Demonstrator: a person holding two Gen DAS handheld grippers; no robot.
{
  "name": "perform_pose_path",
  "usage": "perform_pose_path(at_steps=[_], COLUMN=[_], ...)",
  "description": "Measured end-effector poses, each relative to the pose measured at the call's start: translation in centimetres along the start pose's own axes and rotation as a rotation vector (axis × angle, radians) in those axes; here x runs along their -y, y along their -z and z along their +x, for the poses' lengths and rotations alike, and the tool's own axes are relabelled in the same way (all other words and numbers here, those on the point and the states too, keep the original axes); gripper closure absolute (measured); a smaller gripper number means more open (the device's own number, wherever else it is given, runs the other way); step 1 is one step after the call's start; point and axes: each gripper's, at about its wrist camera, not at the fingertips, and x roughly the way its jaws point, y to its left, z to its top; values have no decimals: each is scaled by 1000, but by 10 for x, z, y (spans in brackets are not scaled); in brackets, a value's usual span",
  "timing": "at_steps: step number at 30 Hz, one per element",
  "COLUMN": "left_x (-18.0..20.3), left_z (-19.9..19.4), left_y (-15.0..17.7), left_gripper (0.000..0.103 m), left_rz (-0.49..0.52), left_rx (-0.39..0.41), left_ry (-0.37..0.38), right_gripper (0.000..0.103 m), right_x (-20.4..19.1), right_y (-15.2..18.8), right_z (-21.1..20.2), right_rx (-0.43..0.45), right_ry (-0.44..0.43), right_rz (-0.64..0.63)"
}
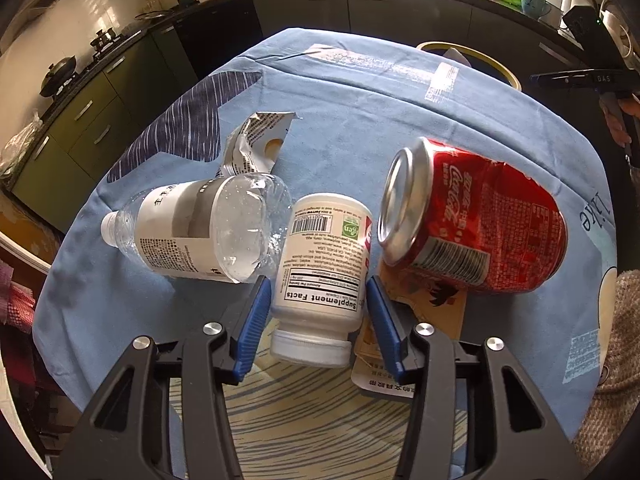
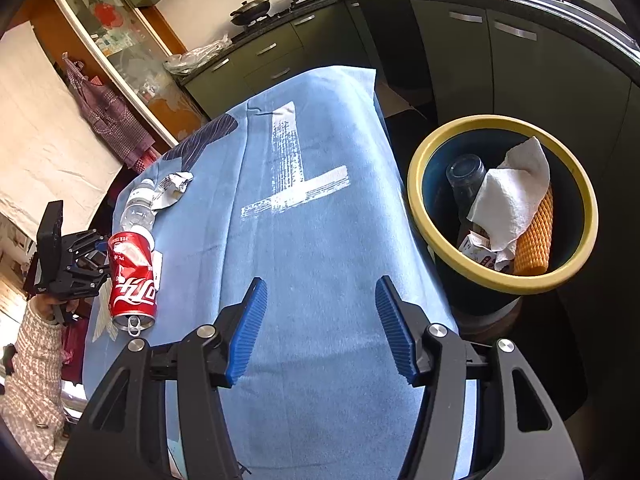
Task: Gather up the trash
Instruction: 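Grasp the white supplement bottle with the left gripper and lift it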
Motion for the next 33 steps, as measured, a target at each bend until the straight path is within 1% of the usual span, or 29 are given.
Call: perform_pose_path(at_steps=[8, 13, 16, 22, 27, 33], left_x=[-1, -10, -13, -14, -13, -4], left_z=[7, 11, 13, 0, -26, -61], left_y=[-7, -6, -2, 12, 27, 30], left_gripper=[55, 57, 58, 58, 58, 58], left_rz=[7, -59, -94, -126, -160, -163], left_rx=[-11, -13, -7, 6, 46, 77], left_ry=[16, 71, 77, 44, 32, -16], right_gripper=[46, 46, 46, 46, 46, 46], right_x=[2, 4, 3, 1, -2, -6], right_y=[5, 7, 9, 10, 10, 13], right_z=[0, 1, 2, 2, 4, 4], right_rx=[-11, -19, -22, -21, -20, -16], right_ry=[-4, -8, -16, -24, -36, -56], right_rz=[4, 7, 8, 6, 1, 1])
